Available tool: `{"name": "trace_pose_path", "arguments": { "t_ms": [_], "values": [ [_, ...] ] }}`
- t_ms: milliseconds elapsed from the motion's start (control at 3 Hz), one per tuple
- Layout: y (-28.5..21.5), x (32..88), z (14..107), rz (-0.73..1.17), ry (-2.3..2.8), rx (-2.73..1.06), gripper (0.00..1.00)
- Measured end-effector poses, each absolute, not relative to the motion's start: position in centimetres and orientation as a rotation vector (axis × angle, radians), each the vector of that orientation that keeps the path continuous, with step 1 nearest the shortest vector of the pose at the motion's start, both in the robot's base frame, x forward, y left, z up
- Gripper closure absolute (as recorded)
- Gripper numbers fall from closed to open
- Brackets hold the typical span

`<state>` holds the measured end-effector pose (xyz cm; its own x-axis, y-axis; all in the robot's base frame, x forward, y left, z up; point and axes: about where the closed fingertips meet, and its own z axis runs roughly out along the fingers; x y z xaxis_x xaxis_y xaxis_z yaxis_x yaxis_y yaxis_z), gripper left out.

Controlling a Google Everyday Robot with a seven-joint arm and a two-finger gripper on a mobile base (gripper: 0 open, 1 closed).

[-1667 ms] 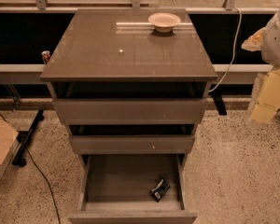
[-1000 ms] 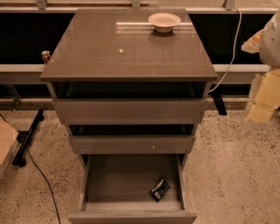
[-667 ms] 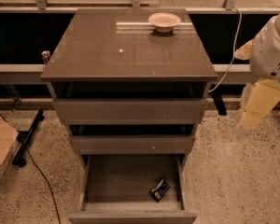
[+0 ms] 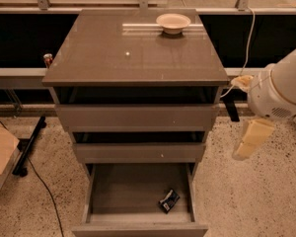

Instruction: Pick rxbar blueberry from bottom drawer and place on counter

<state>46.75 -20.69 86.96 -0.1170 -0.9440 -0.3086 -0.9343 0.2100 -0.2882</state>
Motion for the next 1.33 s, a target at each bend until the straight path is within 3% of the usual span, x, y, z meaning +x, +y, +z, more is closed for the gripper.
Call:
{"name": "trace_pose_path", "arguments": {
  "t_ms": [667,1333],
  "values": [
    [-21.3,48.7,82.0,0.009,2.006,-1.726,0.0],
    [-18.0,49.7,78.3,0.086,1.993,-1.73,0.0]
  ]
}}
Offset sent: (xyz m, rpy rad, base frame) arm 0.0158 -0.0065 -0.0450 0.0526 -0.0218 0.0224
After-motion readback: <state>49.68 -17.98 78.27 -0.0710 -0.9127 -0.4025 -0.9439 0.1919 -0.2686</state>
